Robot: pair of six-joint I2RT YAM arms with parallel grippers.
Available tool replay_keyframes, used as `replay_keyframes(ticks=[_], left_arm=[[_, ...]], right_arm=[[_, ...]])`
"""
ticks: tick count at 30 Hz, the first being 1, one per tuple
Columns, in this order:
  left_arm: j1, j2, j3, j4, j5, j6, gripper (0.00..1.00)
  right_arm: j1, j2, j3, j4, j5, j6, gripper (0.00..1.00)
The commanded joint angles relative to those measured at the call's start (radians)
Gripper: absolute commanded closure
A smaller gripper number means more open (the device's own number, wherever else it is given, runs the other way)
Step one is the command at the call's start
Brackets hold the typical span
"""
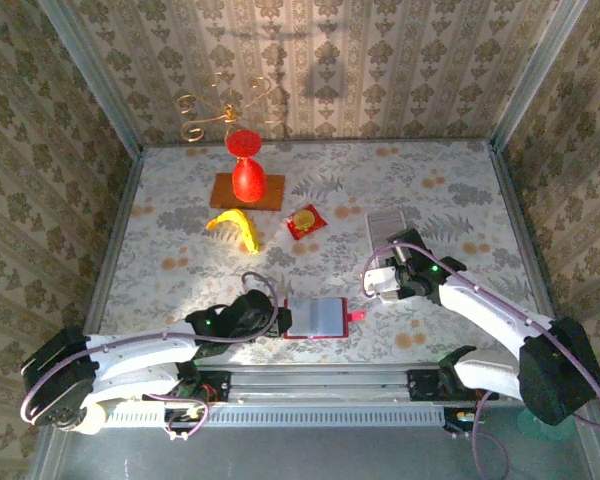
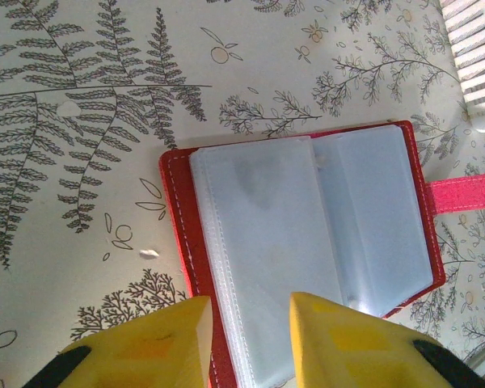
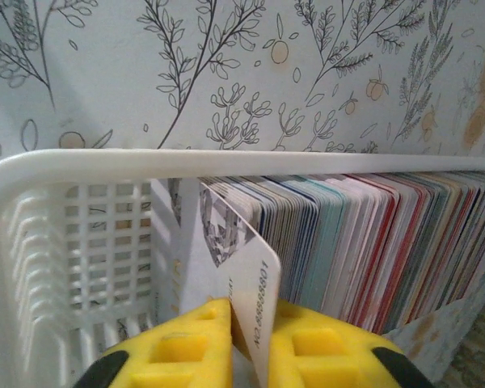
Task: Put the credit cards into the card holder
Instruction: Pick up the credit card from the storage box.
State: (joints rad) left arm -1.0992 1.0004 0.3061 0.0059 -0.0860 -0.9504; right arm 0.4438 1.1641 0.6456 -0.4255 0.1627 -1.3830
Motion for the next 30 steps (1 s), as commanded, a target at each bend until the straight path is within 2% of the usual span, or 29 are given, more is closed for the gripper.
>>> replay_keyframes(ticks=[1,5,11,14,17,23,27,30], left_arm=[[-0.008,0.003,0.014,0.009,0.003,-0.022,0.69],[-0.008,0.003,0.017,0.002,-0.001,-0.017,0.67],[-0.008,0.014,0.025,-0.011,-0.004,-0.007,0.63],[-0.007,0.022,0.035,-0.03,-0.011,-0.001,0.6],[-0.007,0.03,0.042,-0.041,-0.016,0.0,0.56],[-0.008,0.06,0.063,-0.057,-0.014,0.006,0.48],[-0.007,0.085,0.081,-0.062,-0.006,0.005,0.45],[-0.008,0.096,0.094,-0.077,-0.007,0.006,0.43]], right_arm=[[0.011,-0.04,0.002,-0.006,0.008,0.008,0.93],[0.033,-0.081,0.011,-0.088,-0.014,0.037,1.0],[0.103,-0.159,0.038,-0.257,-0.041,0.146,1.0],[0.169,-0.203,0.068,-0.313,-0.056,0.272,1.0],[0.229,-0.227,0.125,-0.284,-0.057,0.56,1.0],[0.251,-0.177,0.225,-0.211,-0.082,1.239,1.0],[0.251,-0.138,0.193,-0.12,-0.217,1.627,1.0],[0.253,-0.147,0.085,0.083,-0.35,1.875,1.0]])
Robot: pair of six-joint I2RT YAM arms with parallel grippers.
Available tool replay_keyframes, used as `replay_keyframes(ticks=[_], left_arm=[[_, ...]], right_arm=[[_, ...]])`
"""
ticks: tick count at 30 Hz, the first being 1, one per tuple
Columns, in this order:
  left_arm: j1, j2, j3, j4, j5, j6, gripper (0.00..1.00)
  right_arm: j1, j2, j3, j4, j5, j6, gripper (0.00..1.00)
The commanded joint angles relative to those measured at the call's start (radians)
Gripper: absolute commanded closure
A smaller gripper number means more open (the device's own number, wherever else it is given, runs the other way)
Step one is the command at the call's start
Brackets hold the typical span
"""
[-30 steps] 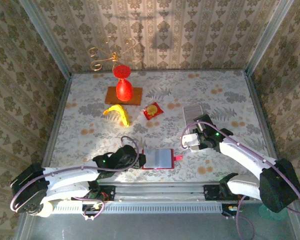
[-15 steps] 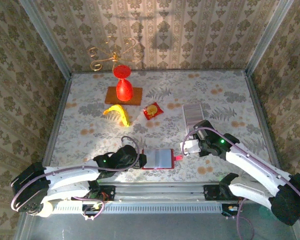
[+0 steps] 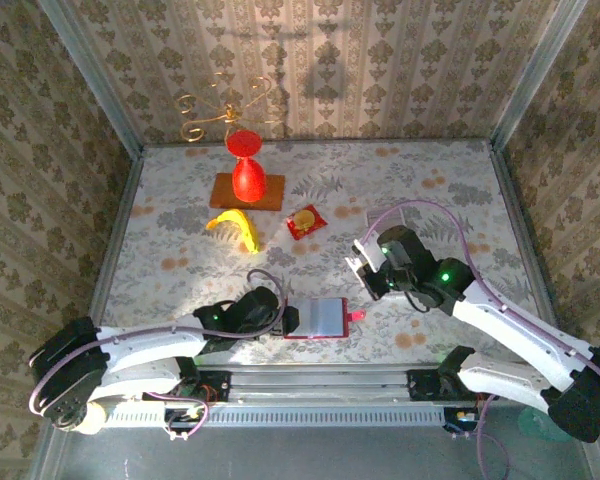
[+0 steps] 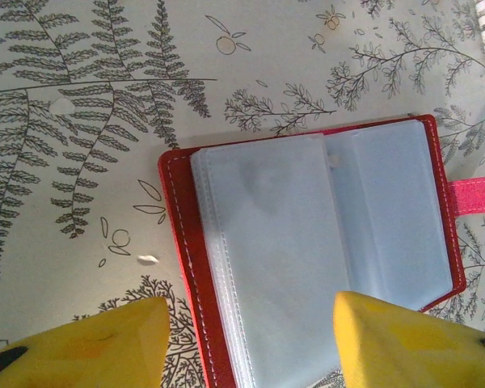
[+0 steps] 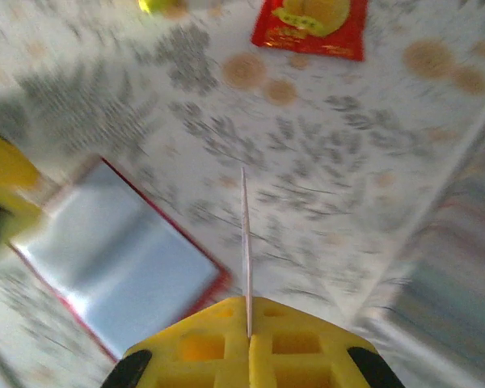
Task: Put the credit cards into the card holder
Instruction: Pick up the credit card from the storage box, then insert the credit card into the card slot.
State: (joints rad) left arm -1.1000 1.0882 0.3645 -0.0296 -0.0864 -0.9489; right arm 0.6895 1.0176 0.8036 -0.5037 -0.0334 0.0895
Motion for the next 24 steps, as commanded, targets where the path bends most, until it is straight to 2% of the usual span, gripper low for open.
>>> replay_keyframes(ticks=[1,4,7,18,24], left_arm=[[-0.008,0.013,0.039,-0.041,-0.008,0.006,0.42],[-0.009,0.032,0.047,-0.044,-0.01,0.007,0.41],[-0.011,0.059,0.063,-0.046,-0.008,0.007,0.41],[-0.02,0.141,0.108,-0.067,-0.01,0.011,0.41],[-0.023,0.167,0.119,-0.069,-0.013,0.013,0.43]], right_arm=[[0.008,-0.005,-0.12,0.255,-0.188,0.48,1.0],[0.019,0.0,-0.196,0.394,-0.2,0.64,1.0],[0.034,0.034,-0.214,0.413,-0.182,0.718,1.0],[0.107,0.189,-0.243,0.503,-0.158,0.875,1.0],[0.141,0.253,-0.239,0.535,-0.157,0.899,1.0]])
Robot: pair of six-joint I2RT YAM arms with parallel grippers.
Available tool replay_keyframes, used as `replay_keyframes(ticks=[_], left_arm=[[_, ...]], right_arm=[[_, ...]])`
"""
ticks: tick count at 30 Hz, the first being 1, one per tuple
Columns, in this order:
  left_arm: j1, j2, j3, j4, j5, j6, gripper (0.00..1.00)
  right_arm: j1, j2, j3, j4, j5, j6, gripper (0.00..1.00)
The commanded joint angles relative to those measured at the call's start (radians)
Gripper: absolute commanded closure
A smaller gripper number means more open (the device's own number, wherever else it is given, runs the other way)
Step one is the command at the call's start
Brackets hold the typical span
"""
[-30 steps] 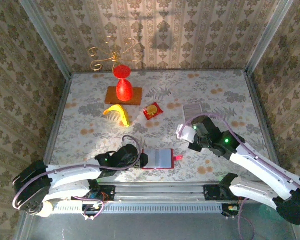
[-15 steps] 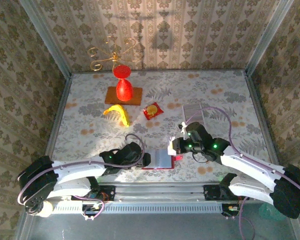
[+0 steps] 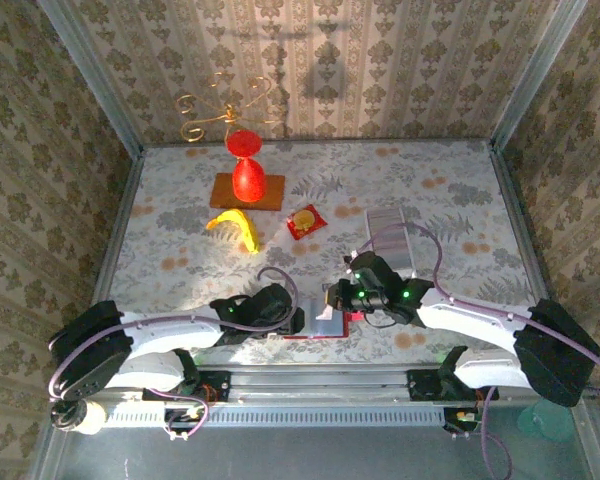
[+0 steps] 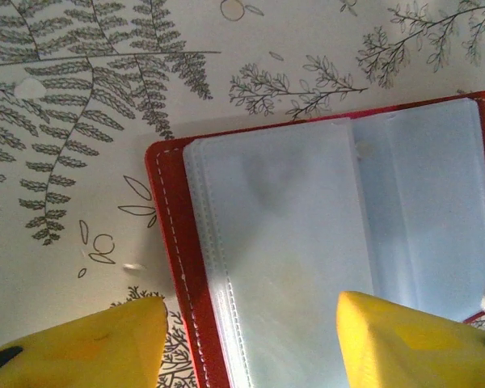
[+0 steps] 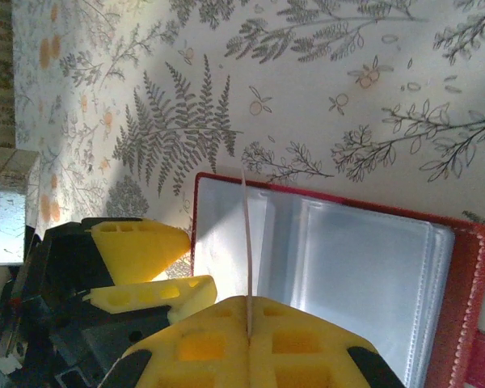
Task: Put the credit cards into the card holder
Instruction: Insert the credit card into the card slot.
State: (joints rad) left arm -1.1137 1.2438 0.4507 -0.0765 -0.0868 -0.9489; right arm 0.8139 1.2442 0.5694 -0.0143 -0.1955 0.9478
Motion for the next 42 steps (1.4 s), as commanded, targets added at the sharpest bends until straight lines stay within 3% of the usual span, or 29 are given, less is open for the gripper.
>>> replay_keyframes(ticks=[1,17,42], left_arm=[[-0.011,0.016,0.033,-0.022,-0.011,0.013,0.43],[-0.014,0.028,0.016,-0.034,-0.019,-0.001,0.58],[-0.017,0.029,0.009,-0.036,-0.02,-0.008,0.66]], right_arm=[[0.019,0.036,-0.003,0.045,0.006,0.042,1.0],[0.039,0.126,0.003,0.08,0.029,0.07,1.0],[0.039,0.087,-0.051,0.106,0.112,0.107,1.0]])
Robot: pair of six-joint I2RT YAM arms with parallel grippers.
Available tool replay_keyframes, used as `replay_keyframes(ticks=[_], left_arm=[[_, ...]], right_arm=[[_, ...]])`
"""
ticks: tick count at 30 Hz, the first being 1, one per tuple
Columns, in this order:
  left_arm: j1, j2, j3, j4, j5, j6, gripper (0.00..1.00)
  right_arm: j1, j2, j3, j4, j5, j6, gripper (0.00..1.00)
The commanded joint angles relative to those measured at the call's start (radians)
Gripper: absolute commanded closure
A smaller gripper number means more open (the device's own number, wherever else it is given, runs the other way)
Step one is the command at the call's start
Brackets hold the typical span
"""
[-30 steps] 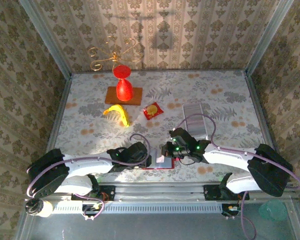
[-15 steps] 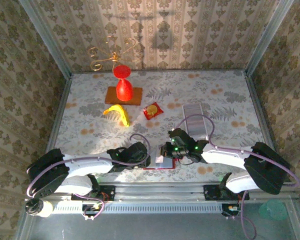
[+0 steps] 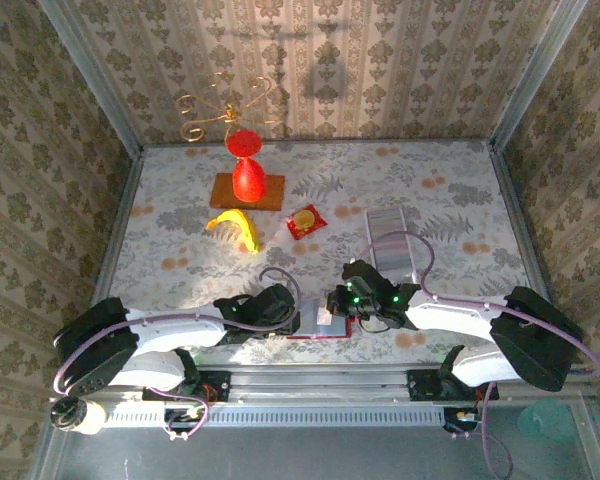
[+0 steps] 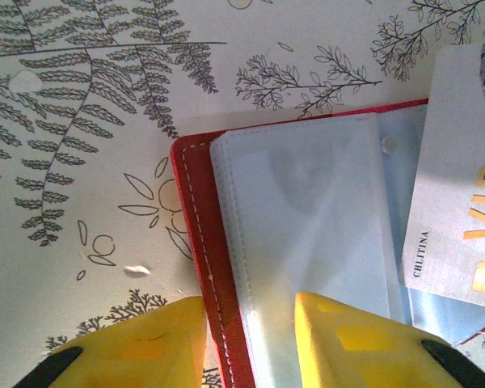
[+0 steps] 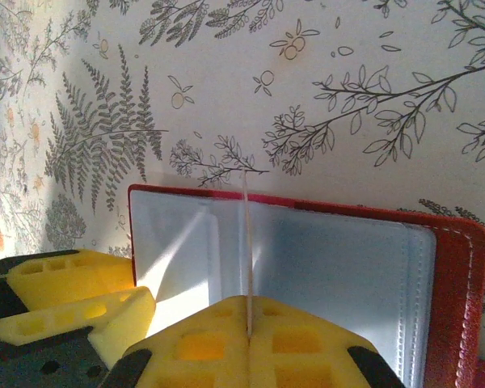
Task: Put the credit cards into the card holder
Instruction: Insert the credit card into the card slot.
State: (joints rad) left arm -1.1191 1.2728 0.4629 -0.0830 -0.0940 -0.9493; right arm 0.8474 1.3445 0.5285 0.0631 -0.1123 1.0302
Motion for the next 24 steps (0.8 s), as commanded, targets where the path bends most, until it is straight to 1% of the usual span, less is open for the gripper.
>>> replay_keyframes(ticks=[1,4,9,24], left_arm=[[-0.011,0.0,-0.003,-0.029,-0.013,-0.008,0.66],[-0.011,0.0,-0.003,-0.03,-0.012,-0.007,0.67],[-0.011,0.0,-0.003,-0.029,-0.012,-0.008,0.67],[-0.012,-0.002,0.003,-0.027,-0.008,-0.008,0.68]], right_arm=[[0.005,-0.01,-0.01,0.036,0.024,0.028,1.0],[0.006,-0.012,-0.014,0.062,0.011,0.034,1.0],[0.007,-0.035,-0.022,0.064,0.028,0.039,1.0],[0.006,0.011,-0.022,0.098,0.021,0.044,1.0]])
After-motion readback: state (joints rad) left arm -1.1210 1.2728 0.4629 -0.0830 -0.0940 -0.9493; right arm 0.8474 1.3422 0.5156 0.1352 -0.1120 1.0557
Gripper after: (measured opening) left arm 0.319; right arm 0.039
